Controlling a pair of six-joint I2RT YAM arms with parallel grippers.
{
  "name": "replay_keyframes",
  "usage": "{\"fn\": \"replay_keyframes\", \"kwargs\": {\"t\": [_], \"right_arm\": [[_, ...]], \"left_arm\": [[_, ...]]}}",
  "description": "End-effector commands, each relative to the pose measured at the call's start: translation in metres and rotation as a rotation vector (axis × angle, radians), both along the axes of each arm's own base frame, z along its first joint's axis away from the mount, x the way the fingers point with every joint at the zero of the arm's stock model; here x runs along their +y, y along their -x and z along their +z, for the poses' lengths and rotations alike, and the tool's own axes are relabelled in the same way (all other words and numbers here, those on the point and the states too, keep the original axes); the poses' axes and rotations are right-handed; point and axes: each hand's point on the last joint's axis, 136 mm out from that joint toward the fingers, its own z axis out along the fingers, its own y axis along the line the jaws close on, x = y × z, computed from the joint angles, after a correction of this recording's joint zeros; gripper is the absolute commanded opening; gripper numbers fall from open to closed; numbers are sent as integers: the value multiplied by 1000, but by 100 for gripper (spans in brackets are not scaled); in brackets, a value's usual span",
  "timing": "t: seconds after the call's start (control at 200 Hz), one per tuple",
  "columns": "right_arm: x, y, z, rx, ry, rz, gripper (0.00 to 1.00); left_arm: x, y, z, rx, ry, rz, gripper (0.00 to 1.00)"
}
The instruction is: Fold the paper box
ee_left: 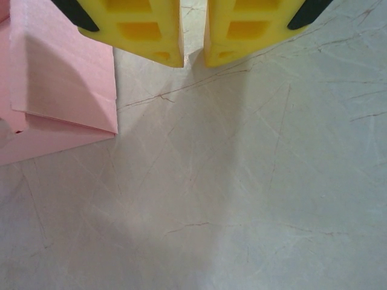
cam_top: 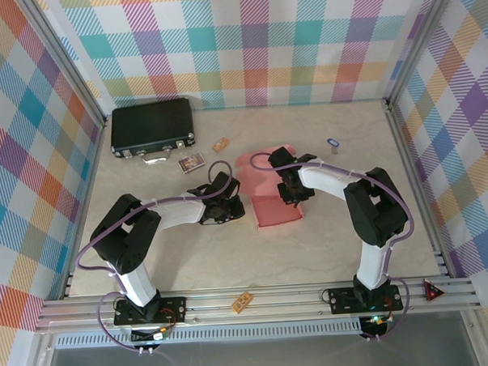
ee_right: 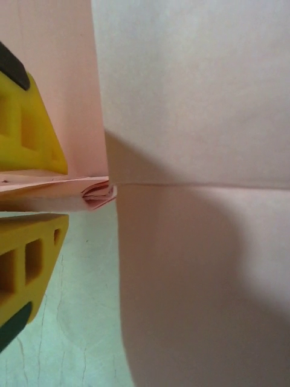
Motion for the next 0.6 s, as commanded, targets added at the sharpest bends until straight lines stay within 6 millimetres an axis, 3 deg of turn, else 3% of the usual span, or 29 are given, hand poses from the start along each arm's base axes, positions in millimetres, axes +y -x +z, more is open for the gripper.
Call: {"fn": "replay_keyframes", "kwargs": {"t": [0.0,0.325,0.595], "right_arm": [[-3,7,14,4,-19,-1,27],[-7,31,20,70,-38,23,30],[-12,50,14,128,-42,30,29]], "left_arm": [[5,11,-6,21,-26,6,18],[5,11,-8,25,-23,8,18],[3,10,-10,28,-18,5,17]]}}
